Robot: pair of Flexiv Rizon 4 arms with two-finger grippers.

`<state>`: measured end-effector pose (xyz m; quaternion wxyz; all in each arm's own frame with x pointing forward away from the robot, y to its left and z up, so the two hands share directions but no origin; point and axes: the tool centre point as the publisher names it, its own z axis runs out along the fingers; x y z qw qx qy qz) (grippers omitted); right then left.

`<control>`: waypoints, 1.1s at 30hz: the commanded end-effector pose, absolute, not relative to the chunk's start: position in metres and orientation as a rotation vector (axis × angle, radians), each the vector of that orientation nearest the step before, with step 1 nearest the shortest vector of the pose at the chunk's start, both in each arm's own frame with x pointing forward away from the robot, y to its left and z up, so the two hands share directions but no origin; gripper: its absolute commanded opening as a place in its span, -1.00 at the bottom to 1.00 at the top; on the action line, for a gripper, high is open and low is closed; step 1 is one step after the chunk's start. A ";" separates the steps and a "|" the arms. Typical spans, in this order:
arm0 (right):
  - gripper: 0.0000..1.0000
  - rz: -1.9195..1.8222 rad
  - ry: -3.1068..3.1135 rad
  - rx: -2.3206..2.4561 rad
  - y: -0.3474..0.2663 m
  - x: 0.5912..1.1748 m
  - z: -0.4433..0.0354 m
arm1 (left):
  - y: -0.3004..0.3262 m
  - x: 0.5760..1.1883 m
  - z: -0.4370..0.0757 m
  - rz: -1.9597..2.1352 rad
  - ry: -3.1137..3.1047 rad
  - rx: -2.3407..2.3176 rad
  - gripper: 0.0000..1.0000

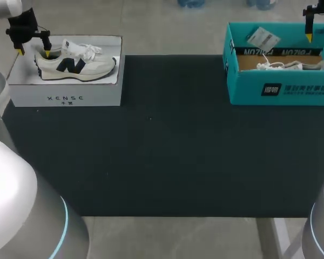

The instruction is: Take the shoe out of the shoebox, open the shoe tongue, remove and reinsert the insole, then place the shoe into the shoebox

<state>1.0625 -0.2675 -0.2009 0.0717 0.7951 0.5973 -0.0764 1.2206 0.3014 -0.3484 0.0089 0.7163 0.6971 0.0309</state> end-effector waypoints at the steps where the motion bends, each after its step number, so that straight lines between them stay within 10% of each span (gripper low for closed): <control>1: 1.00 -0.227 1.795 2.391 -0.268 1.062 -0.201 | 0.303 1.253 -0.357 -0.176 2.293 2.343 1.00; 22: 1.00 -0.227 1.795 2.391 -0.268 1.062 -0.201 | 0.295 1.261 -0.363 -0.301 2.373 2.276 1.00; 23: 1.00 -0.227 1.795 2.391 -0.268 1.062 -0.201 | 0.294 1.260 -0.363 -0.306 2.370 2.282 0.87; 24: 1.00 -0.227 1.795 2.391 -0.268 1.062 -0.201 | 0.294 1.258 -0.363 -0.309 2.365 2.282 -0.08; 26: 1.00 -0.227 1.795 2.391 -0.268 1.062 -0.201 | 0.294 1.256 -0.362 -0.320 2.358 2.278 -0.94; 33: 1.00 -0.227 1.795 2.391 -0.268 1.062 -0.201 | 0.295 1.252 -0.366 -0.311 2.383 2.312 -1.00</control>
